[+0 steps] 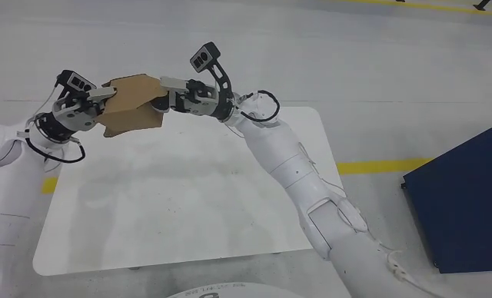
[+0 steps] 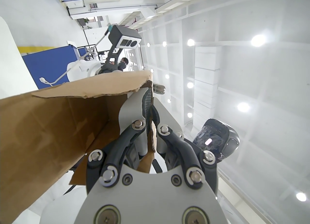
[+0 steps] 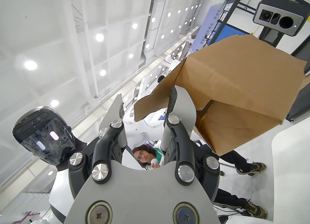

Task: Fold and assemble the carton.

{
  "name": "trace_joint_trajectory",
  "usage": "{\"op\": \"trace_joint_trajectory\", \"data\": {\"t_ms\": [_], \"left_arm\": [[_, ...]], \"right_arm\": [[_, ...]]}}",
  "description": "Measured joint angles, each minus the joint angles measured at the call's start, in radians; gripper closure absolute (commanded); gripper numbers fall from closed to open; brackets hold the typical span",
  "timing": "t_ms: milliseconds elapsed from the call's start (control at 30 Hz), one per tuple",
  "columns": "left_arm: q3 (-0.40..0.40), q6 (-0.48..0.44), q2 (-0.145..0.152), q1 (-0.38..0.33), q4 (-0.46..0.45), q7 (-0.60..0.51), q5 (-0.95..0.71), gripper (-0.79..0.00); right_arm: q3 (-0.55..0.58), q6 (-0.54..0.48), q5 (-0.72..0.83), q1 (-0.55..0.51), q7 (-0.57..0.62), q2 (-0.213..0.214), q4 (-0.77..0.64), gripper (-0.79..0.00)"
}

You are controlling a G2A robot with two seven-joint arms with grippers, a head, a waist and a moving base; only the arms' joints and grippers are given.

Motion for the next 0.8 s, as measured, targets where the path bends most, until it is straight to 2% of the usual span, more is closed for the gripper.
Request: {"op": "trace_joint_trajectory", "data": {"t_ms": [300,500,800], "left_arm": [[0.001,0.013,-0.003,-0.003,0.007,-0.016,-0.015,0.0],[-0.006,0.02,-0.004,-0.005,0.01,-0.024,-0.029,0.0],[-0.014,0.027,-0.004,-0.006,0.012,-0.029,-0.033,0.0]], "right_arm": [[-0.006,-0.003,-0.02,0.002,-0.007,-0.005,0.004,-0.311],[-0.004,-0.003,-0.028,0.001,-0.009,-0.007,0.006,-0.249],[0.003,-0.006,-0.039,-0.005,-0.007,-0.007,0.0,-0.215]]}}
